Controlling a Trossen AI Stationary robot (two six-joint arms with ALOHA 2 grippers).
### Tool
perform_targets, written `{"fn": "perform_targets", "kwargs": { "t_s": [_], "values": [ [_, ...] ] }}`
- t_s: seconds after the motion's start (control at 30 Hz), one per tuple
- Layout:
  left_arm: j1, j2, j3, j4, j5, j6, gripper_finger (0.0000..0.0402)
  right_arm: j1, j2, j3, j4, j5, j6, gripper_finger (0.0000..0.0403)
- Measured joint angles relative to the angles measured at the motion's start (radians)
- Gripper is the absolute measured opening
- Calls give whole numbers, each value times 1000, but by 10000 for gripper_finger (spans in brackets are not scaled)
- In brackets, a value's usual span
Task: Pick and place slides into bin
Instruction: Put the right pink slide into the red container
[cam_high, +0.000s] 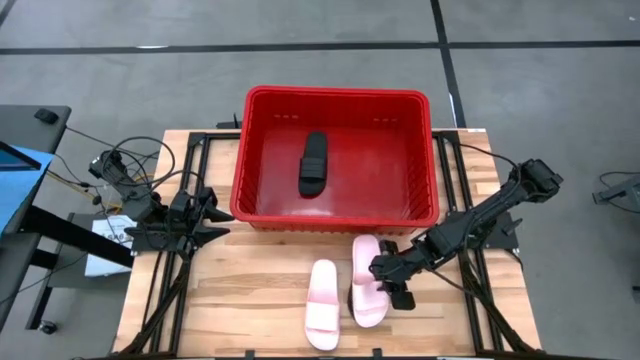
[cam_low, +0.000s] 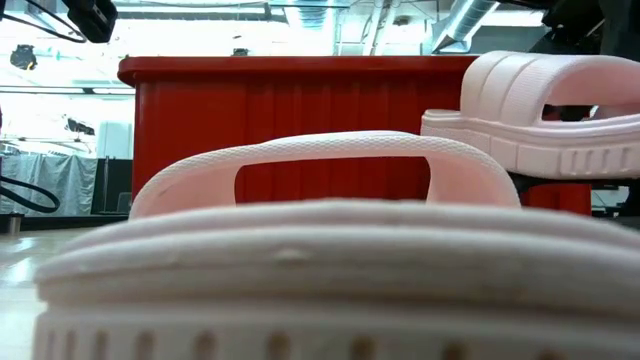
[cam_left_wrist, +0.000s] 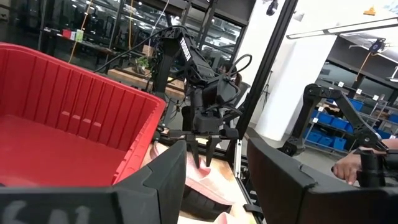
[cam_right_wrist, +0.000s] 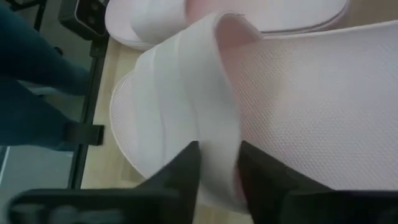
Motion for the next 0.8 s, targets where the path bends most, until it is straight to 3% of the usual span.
{"fn": "perform_targets", "kwargs": {
  "t_s": [0.17,0.8],
  "values": [
    [0,0,0,0,0,0,160,-1,0,0,6,-63,-6,12],
    [0,0,0,-20,0,-18,160,3,3,200,-146,-43,-60,1]
  ]
}}
